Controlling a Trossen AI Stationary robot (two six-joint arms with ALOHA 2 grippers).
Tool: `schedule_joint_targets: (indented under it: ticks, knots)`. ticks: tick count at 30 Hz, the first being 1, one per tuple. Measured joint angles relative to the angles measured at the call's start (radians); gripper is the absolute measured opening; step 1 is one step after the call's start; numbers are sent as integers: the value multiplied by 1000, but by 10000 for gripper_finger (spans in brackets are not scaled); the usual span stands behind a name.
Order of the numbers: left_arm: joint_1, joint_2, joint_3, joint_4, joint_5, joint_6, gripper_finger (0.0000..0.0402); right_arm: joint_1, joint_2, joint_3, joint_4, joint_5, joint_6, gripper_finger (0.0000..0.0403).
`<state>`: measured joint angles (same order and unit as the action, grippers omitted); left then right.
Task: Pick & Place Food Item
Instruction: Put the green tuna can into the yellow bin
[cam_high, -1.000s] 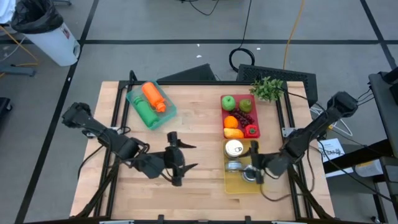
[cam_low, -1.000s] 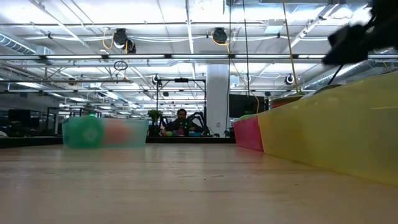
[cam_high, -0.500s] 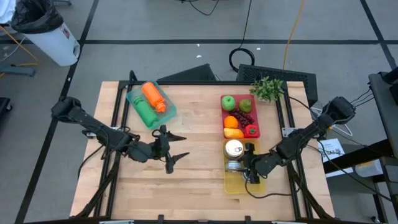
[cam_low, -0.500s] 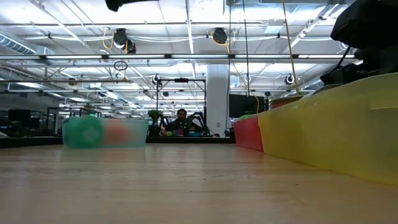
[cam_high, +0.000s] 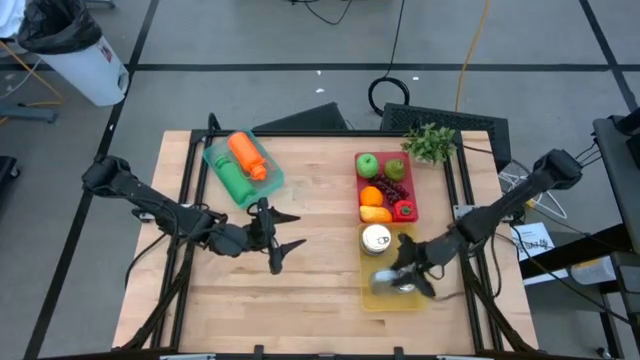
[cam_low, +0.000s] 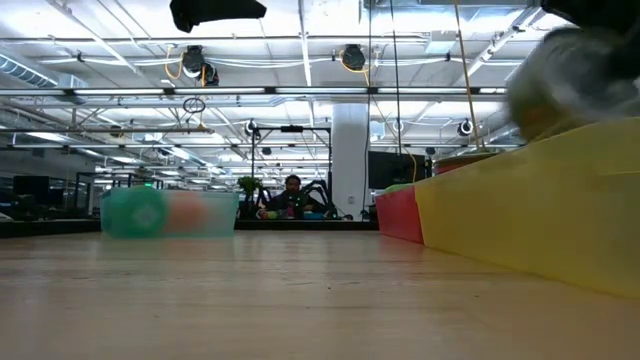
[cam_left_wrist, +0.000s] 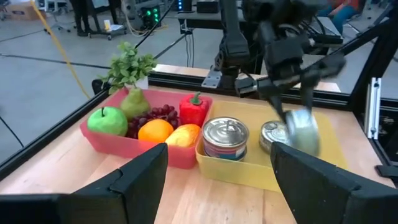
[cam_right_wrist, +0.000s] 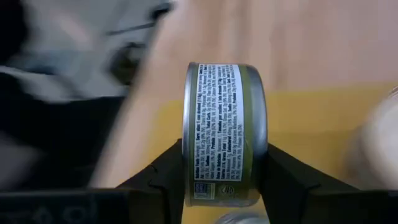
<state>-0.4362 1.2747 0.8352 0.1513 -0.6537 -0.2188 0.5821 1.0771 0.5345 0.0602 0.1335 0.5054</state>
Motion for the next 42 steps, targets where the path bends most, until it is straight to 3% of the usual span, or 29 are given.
schedule_joint_targets:
  ticks: [3, 7, 11, 18, 25, 29, 42]
  knots:
    - [0, 0, 0, -4, 1, -2, 294, -26, -102, 0, -105, -190, 144, 148]
    - [1, 0, 0, -6, 1, -1, 294, -26, -206, 0, -317, -319, 306, 148]
    - [10, 0, 0, -5, 2, -1, 294, -26, -238, 0, -469, -253, 381, 148]
    - [34, 0, 0, -5, 1, -22, 294, -27, -211, -6, -430, -219, 371, 152]
    - [38, 0, 0, -6, 45, -24, 294, -26, -193, -11, -432, -297, 377, 227]
    - [37, 0, 0, -6, 52, -23, 294, -26, -190, -11, -420, -322, 400, 246]
    - [37, 0, 1, -6, 53, -21, 294, -27, -199, -10, -443, -414, 447, 220]
